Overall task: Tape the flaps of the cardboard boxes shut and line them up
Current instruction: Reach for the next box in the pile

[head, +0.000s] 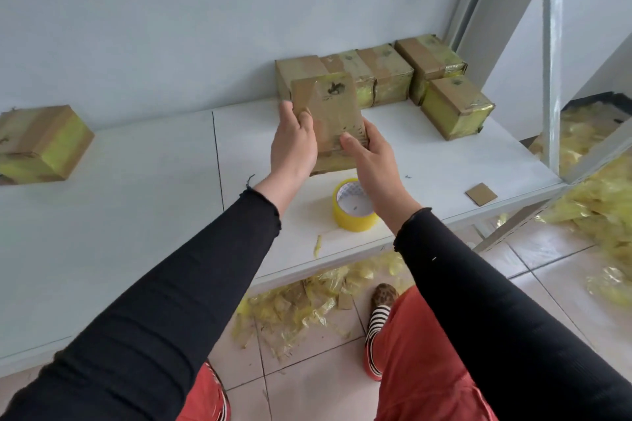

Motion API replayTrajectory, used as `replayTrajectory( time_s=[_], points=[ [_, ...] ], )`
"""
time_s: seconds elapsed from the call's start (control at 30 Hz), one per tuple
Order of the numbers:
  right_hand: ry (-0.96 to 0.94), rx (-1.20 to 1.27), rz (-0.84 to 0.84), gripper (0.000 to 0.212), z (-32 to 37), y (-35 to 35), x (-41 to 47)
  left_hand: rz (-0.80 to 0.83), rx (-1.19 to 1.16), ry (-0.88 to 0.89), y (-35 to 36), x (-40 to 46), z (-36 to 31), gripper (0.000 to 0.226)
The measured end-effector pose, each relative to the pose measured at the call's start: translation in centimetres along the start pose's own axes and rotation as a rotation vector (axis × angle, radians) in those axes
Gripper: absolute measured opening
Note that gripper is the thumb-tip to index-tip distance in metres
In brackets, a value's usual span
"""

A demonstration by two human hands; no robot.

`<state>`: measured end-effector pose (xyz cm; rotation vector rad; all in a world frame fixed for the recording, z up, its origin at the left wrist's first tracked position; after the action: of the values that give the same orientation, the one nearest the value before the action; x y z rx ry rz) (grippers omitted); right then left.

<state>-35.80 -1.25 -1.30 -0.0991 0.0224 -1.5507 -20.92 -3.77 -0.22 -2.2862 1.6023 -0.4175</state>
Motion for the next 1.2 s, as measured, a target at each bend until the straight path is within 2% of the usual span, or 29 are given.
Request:
replayTrajectory(
  time_s=[0.13, 0.27, 0.47, 0.73, 0.9, 1.0, 1.1, 1.2],
  points=[
    [0.059, 0.0, -0.068, 0.024, -0.3, -5.9, 3.8, 0.171, -0.063, 0.007, 5.9, 2.9, -2.4, 0.027],
    [0.145, -0.058, -0.161, 0.029, -2.3, -10.5, 6.8, 0.32, -0.108, -0.118, 11.5, 4.7, -2.6, 0.039],
    [0.16, -0.141, -0.325, 0.027, -5.0, -14.8, 11.8, 0.418, -0.176, -0.171, 17.8, 8.0, -2.6, 0.047],
    [0.145, -0.28, -0.443, 0.048, -7.5, -16.6, 15.2, 0.518, -0.268, -0.23, 22.7, 10.6, -1.7, 0.059],
    [0.056, -0.314, -0.463, 0.054, -7.6, -15.9, 15.0, 0.527, -0.354, -0.261, 23.4, 10.7, -1.5, 0.063],
    [0.014, -0.39, -0.463, 0.054, -7.4, -15.8, 13.9, 0.525, -0.311, -0.227, 22.2, 9.9, -1.2, 0.06],
    [-0.086, -0.549, -0.464, 0.044, -6.1, -15.3, 12.2, 0.541, -0.15, -0.115, 19.3, 8.5, -0.8, 0.058],
    [-0.269, -0.811, -0.302, 0.036, -4.1, -12.7, 10.2, 0.517, 0.138, 0.086, 14.3, 7.0, -0.2, 0.055]
  ],
)
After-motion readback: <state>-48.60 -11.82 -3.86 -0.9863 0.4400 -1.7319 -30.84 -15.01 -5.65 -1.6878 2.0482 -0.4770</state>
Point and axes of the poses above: each hand's wrist, its own x-axis towards the middle knuckle, its own y-axis out of the palm, z = x × y, the point moved 3 cm from there along x, towards the middle knuckle, and after that the axes turned 1 degree about z, right-handed, at the moved point
